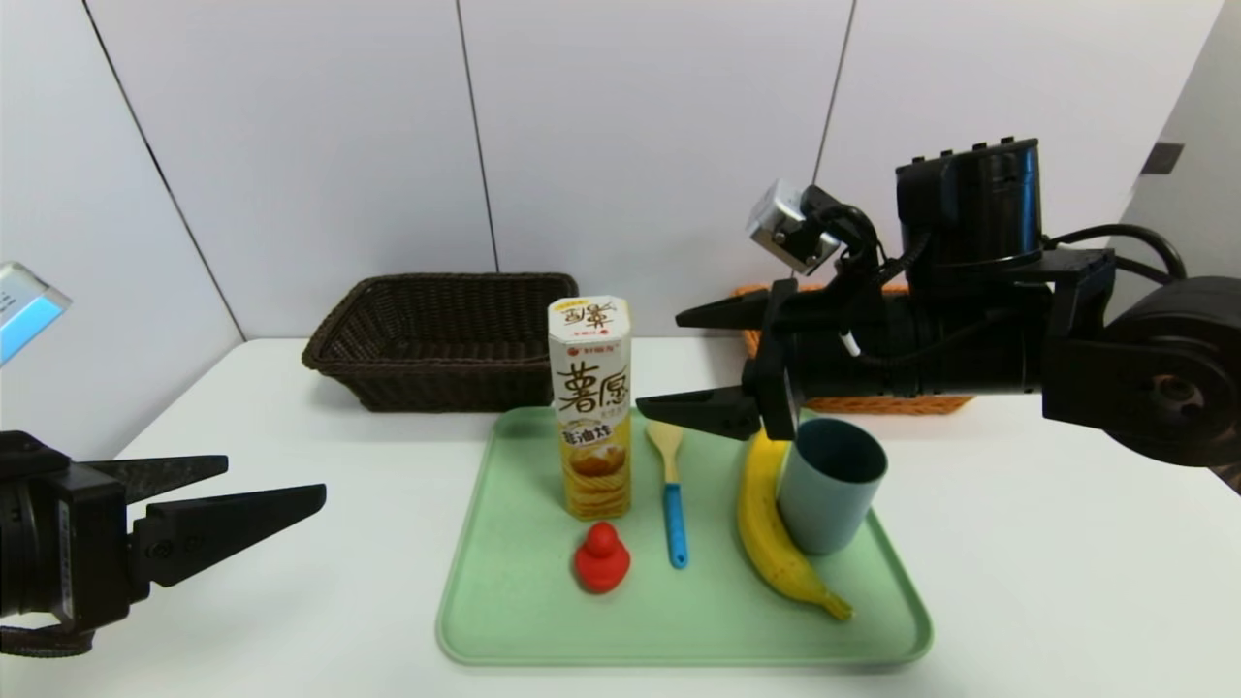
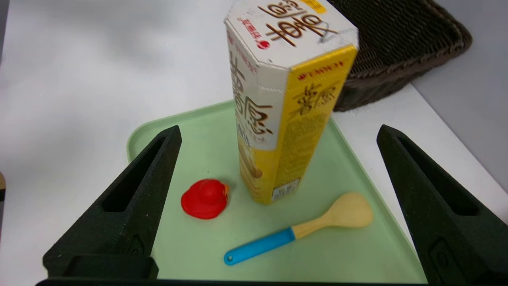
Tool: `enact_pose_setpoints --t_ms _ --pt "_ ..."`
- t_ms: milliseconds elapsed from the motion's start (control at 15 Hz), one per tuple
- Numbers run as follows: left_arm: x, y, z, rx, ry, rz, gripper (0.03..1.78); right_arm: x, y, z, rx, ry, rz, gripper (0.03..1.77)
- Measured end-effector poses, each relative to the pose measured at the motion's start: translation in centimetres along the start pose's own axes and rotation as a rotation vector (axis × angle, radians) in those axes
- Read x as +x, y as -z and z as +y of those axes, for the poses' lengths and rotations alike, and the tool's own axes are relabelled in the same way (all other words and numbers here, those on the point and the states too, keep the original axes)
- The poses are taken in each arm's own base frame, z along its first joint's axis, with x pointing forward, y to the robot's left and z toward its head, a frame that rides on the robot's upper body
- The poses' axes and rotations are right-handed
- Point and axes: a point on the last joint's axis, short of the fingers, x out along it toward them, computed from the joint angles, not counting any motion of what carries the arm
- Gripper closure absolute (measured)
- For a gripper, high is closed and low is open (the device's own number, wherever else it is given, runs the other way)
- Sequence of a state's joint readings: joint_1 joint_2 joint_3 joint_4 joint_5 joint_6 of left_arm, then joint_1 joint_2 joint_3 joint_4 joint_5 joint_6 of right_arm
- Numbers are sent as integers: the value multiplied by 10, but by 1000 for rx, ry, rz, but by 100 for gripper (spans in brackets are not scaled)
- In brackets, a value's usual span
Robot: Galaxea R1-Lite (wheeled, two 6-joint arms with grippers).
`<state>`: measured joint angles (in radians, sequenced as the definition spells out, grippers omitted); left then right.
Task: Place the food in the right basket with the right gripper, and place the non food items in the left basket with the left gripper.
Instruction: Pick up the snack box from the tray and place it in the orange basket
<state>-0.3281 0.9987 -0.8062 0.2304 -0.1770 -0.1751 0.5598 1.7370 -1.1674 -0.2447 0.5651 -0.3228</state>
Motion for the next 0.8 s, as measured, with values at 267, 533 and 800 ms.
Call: enact_pose_setpoints --t_ms 267,533,800 --pt "0 3 0 1 0 7 12 18 10 -6 -37 12 -55 10" --pt "-1 4 0 1 2 5 12 37 21 -13 -37 12 -63 10" --pt "-2 4 0 2 3 3 12 51 24 -17 -33 -3 -63 10"
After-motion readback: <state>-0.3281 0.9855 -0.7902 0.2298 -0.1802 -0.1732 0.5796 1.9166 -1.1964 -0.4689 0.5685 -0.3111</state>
